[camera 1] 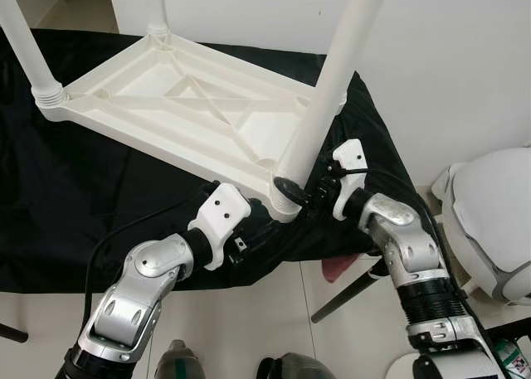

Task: Building children table

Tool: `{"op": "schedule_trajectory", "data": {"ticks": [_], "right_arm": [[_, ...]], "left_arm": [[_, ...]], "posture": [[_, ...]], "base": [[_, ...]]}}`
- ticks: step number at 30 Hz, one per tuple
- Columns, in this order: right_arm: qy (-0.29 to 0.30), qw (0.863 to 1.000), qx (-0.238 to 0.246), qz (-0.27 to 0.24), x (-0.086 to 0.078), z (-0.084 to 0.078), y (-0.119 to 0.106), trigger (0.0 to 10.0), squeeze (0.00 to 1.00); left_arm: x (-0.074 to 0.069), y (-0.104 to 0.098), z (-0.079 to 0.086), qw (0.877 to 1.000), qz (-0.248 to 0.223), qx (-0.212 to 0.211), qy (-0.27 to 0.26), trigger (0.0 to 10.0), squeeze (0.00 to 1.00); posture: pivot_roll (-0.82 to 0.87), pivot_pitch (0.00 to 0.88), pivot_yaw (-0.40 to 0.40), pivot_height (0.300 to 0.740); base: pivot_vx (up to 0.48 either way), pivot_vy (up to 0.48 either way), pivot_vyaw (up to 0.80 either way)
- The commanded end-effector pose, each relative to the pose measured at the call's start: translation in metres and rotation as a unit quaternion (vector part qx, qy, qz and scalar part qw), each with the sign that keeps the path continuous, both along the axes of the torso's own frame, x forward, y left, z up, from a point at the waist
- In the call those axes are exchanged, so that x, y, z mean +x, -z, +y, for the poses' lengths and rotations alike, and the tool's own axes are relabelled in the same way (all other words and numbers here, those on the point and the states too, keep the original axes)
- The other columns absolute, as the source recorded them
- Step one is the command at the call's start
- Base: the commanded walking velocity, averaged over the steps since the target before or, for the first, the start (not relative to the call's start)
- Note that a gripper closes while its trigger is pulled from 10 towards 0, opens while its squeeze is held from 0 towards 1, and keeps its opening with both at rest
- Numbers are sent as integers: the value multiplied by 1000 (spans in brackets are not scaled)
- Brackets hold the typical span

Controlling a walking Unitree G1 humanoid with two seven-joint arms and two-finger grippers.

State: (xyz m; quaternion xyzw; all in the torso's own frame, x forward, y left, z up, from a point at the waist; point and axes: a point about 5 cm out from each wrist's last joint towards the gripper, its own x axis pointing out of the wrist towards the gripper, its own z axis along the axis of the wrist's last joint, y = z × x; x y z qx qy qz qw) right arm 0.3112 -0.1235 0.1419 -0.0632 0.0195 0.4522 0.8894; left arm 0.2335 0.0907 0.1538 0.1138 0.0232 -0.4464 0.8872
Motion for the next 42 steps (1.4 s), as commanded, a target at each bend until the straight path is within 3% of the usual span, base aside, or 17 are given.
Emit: {"op": "schedule_trajectory", "data": {"ticks": [1, 6, 10, 11, 13, 14, 15, 16, 29, 30, 31, 32, 36, 42], "right_arm": [[-48, 999, -20, -9, 3, 3, 1, 10000, 0], [-54, 998, -10, -7, 11, 9, -1, 10000, 0], [-58, 998, -9, -7, 18, 15, -1, 9059, 0], [-59, 998, -10, -6, 21, 18, 0, 4235, 0], [-61, 998, -12, -6, 22, 19, 1, 4235, 0], [-54, 998, -15, -2, 24, 19, 4, 2353, 0], [-54, 998, -15, -2, 24, 19, 4, 2353, 0], [-44, 999, -23, 9, 26, 18, 8, 0, 0], [-20, 999, -21, 33, 25, 8, 24, 0, 0], [-2, 1000, -13, 26, 25, 7, 22, 4588, 0], [10, 1000, -9, 21, 25, 6, 20, 4588, 0], [39, 999, -8, 16, 27, 5, 18, 10000, 0], [84, 996, -9, 4, 29, 5, 15, 10000, 0], [187, 982, 27, 4, 25, 12, 7, 10000, 0]], "left_arm": [[3, 0, 0, 1000, 0, -1, -6, 10000, 0], [2, -1, 0, 1000, -1, -1, -7, 10000, 0], [1, -1, 1, 1000, -1, -1, -9, 10000, 0], [1, -1, 1, 1000, 0, -1, -10, 10000, 0], [0, -1, 1, 1000, 0, -1, -11, 10000, 0], [0, -1, 1, 1000, 0, -2, -12, 10000, 0], [0, -1, 1, 1000, 0, -2, -12, 10000, 0], [0, -1, 2, 1000, 1, -1, -13, 10000, 0], [-1, -1, 1, 1000, 3, -2, -13, 10000, 0], [-2, -1, 1, 1000, 3, -2, -12, 10000, 0], [-2, -1, 1, 1000, 3, -2, -11, 10000, 0], [-2, -1, 0, 1000, 4, -3, -10, 10000, 0], [-2, 0, -1, 1000, 5, -3, -8, 10000, 0], [-1, 1, -3, 1000, 5, -4, -5, 10000, 0]], "posture": [[47, 10, -89, 740], [53, 10, -90, 740], [61, 12, -90, 740], [65, 12, -92, 740], [69, 12, -92, 740], [69, 12, -92, 740], [69, 12, -92, 740], [71, 16, -95, 740], [60, 22, -90, 740], [56, 24, -91, 740], [56, 24, -91, 740], [52, 23, -93, 740], [51, 23, -93, 740], [45, 11, -96, 740]], "base": [[0, 0, 0], [0, 0, 0], [0, 0, 0], [0, 0, 0], [0, 0, 0], [0, 0, 0], [0, 0, 0], [0, 0, 0], [0, 0, 0], [0, 0, 0], [0, 0, 0], [0, 0, 0], [0, 0, 0], [0, 0, 0]]}}
